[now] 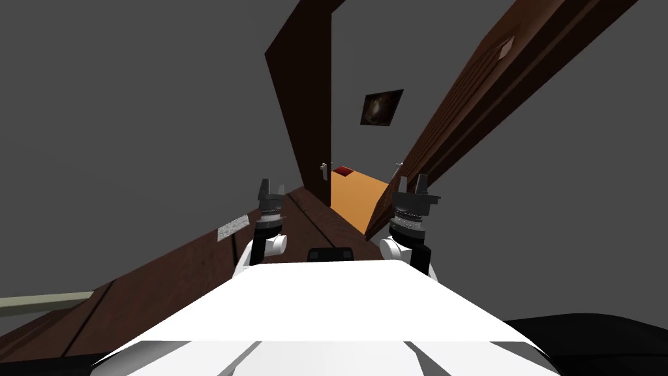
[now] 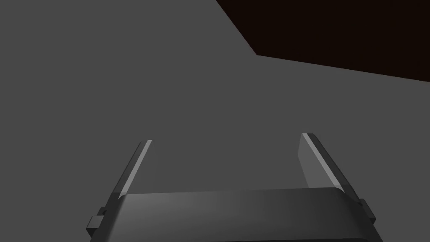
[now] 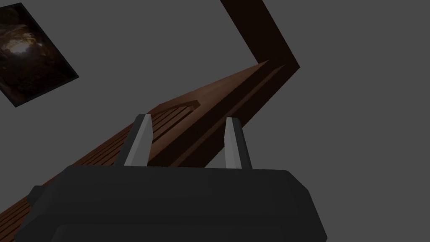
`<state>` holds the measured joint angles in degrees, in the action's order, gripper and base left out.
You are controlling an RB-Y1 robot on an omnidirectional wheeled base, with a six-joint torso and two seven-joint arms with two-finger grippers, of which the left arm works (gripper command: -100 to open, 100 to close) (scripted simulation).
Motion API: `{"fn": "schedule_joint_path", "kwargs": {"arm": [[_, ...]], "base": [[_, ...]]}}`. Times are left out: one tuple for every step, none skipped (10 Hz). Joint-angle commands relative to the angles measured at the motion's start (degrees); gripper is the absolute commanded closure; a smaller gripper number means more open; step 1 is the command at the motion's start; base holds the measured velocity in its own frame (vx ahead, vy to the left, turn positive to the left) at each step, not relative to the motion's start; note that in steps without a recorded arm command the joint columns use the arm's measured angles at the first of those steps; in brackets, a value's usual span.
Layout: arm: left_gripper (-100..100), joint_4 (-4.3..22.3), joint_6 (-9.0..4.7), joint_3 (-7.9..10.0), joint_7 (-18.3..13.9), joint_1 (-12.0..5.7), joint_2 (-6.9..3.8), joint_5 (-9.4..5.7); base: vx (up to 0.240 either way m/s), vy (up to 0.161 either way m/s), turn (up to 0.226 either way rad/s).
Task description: Push the door open
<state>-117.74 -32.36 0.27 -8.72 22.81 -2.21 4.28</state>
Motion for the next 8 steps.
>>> {"fn": "schedule_joint_path", "kwargs": {"arm": [[-100, 2.40, -0.13, -0.83, -0.33, -1.27, -0.23, 0.14], [-100, 3.71, -0.04, -1.30, -0.55, -2.13, -0.42, 0.20], [-100, 5.11, 0.07, -1.79, -0.79, -3.06, -0.60, 0.27], [-100, 6.47, 0.18, -2.33, -1.05, -4.06, -0.76, 0.35], [-100, 8.14, 0.29, -2.87, -1.31, -5.06, -0.93, 0.42], [-100, 9.66, 0.40, -3.41, -1.56, -6.07, -1.10, 0.50], [-100, 11.23, 0.52, -3.96, -1.83, -7.11, -1.26, 0.58], [-100, 12.90, 0.64, -4.56, -2.12, -8.21, -1.40, 0.66]], "base": [[0.079, 0.061, -0.026], [0.077, 0.050, -0.026], [0.101, 0.068, -0.022], [0.106, 0.080, -0.033], [0.096, 0.083, -0.028], [0.105, 0.073, -0.028], [0.102, 0.074, -0.030], [0.094, 0.070, -0.032]]}}
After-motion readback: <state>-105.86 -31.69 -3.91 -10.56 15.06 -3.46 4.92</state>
